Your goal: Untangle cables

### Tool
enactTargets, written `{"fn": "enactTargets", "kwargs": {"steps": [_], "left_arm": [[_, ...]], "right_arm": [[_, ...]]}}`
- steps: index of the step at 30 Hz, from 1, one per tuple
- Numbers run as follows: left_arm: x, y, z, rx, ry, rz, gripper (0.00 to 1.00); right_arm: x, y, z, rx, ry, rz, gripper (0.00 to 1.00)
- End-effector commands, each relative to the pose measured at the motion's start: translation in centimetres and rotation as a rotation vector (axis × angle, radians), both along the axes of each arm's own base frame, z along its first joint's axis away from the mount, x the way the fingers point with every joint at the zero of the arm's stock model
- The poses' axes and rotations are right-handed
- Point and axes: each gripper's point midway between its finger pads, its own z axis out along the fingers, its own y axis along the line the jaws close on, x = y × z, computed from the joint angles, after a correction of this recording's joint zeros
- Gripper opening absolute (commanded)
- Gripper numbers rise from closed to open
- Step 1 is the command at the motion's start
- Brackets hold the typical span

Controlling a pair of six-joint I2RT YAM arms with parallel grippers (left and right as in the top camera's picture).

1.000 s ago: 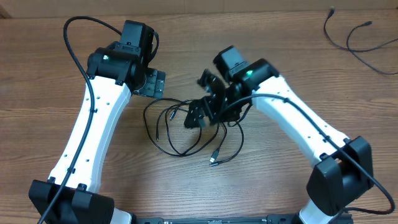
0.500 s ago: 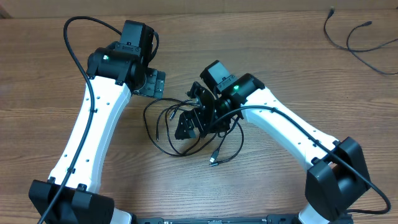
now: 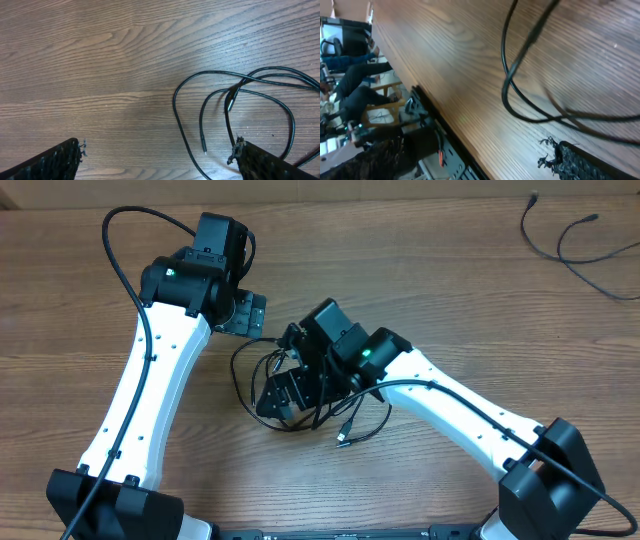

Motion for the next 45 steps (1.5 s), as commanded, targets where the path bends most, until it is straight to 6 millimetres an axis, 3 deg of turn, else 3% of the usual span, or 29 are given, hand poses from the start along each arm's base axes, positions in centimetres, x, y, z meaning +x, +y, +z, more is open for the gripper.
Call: {"fn": "enactTargets", "kwargs": {"steps": [1, 7, 14, 19, 27, 32, 39, 43, 45], "left_arm": [[0.1, 0.2, -0.3, 0.019, 0.008, -0.009, 1.0], [0.1, 0.2, -0.3, 0.019, 0.008, -0.009, 0.99], [0.1, 0.2, -0.3, 0.019, 0.008, -0.009, 1.0], [0.1, 0.2, -0.3, 0.019, 0.008, -0.009, 0.99], [0.1, 0.2, -0.3, 0.019, 0.008, -0.009, 0.99], [0.1, 0.2, -0.3, 0.019, 0.008, -0.009, 0.99], [0.1, 0.2, -0.3, 0.019, 0.008, -0.009, 1.0], [0.1, 0.2, -0.3, 0.019, 0.008, -0.009, 1.0], [0.1, 0.2, -0.3, 0.019, 0.008, -0.009, 1.0]], "right_arm": [[0.5, 0.2, 1.0, 0.001, -0.047, -0.042, 1.0], [1.0, 0.2, 0.6, -0.006, -0.06, -0.073, 0.99], [0.2, -0.2, -3.1, 0.002, 0.032, -0.154, 0.98], [-0.3, 0.7, -3.7, 0.05, 0.011, -0.127, 0.89], [0.3, 1.1, -4.5, -0.014, -0.105, -0.162, 0.84], [1.5, 1.1, -4.4, -0.023, -0.164, -0.199, 0.67], [2.3, 1.3, -4.1, -0.011, -0.2, -0.216, 0.56], [2.8, 1.7, -4.9, -0.012, -0.205, -0.221, 0.52], [2.8, 1.7, -5.6, -0.024, -0.196, -0.22, 0.43]]}}
